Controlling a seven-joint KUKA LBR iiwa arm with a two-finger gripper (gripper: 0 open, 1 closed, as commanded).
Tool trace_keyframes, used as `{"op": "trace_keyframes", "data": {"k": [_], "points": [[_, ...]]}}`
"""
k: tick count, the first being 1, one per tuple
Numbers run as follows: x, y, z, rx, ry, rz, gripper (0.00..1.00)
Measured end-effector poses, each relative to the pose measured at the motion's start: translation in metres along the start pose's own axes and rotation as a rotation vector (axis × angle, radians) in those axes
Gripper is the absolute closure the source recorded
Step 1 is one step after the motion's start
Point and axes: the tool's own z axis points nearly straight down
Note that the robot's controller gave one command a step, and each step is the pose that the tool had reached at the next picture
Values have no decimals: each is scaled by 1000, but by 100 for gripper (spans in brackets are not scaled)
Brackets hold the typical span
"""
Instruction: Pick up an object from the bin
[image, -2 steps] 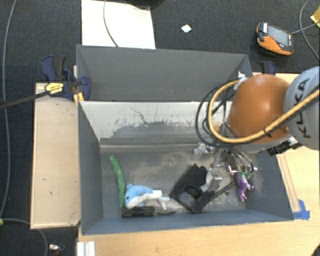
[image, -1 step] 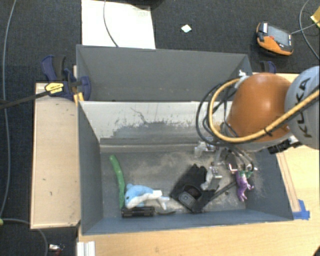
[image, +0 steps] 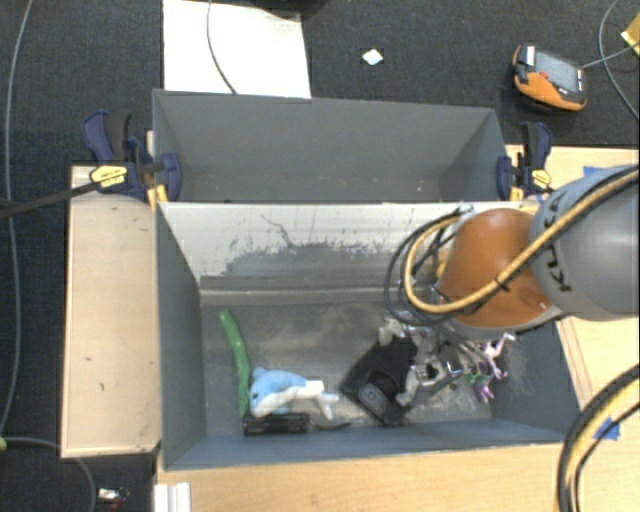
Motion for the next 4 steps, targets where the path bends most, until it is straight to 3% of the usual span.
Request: {"op": "trace_keyframes", "data": {"k": [1, 2, 3, 4], "points": [[2, -4, 24, -2, -7, 312, 0], [-2, -4, 20, 0, -13, -2, 0], [1, -4, 19, -2, -9, 379, 0], [-5, -4, 16, 0, -22, 42, 100]]}}
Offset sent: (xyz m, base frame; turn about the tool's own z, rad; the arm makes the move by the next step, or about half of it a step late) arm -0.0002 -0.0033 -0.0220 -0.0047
